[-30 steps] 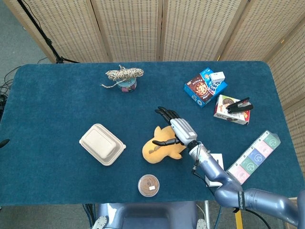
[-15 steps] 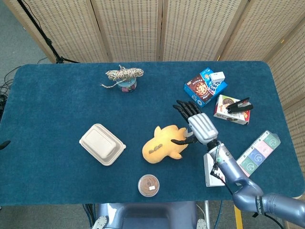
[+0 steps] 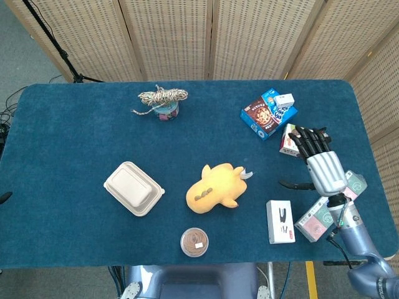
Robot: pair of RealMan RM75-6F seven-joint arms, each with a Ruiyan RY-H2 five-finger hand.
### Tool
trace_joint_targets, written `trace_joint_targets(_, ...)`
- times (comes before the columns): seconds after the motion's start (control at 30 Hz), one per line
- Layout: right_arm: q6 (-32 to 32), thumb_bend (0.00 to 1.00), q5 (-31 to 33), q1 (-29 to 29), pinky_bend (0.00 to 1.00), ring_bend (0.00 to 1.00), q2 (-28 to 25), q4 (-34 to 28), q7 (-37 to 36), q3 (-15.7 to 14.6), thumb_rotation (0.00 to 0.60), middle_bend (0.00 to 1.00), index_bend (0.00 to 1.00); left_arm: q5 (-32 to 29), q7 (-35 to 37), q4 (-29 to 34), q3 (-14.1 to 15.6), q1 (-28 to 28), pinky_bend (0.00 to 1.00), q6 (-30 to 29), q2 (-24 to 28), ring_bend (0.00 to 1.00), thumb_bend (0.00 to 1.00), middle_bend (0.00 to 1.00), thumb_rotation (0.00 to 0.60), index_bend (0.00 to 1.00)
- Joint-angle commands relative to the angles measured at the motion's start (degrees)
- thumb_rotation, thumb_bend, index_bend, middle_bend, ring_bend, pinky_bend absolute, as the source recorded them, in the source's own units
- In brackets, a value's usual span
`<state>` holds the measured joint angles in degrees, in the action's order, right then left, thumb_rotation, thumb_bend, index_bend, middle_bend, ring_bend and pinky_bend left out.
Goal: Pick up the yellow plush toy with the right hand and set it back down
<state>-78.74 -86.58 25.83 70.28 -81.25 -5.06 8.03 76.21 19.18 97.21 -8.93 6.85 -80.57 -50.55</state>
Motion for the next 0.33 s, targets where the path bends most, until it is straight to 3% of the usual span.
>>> trace_joint_targets(0.03, -4.6, 0.0, -0.5, -4.1, 0.0, 0.0, -1.6, 3.8, -5.5, -1.2, 0.266, 0.0, 0.0, 2.3, -2.1, -1.1, 1.2, -1.2, 0.0, -2.7, -2.3, 0.0, 0.0, 0.0, 0.6, 0.0)
trace_joint_targets(0.33, -10.3, 0.0, -0.8, -10.8, 0.0, 0.0, -0.8, 8.6, -11.9, -3.5, 0.268, 0.0, 0.0, 3.3, -0.7, -5.6, 1.7, -2.6, 0.0, -5.3, -5.7, 0.0, 0.0, 0.0, 0.6, 0.0)
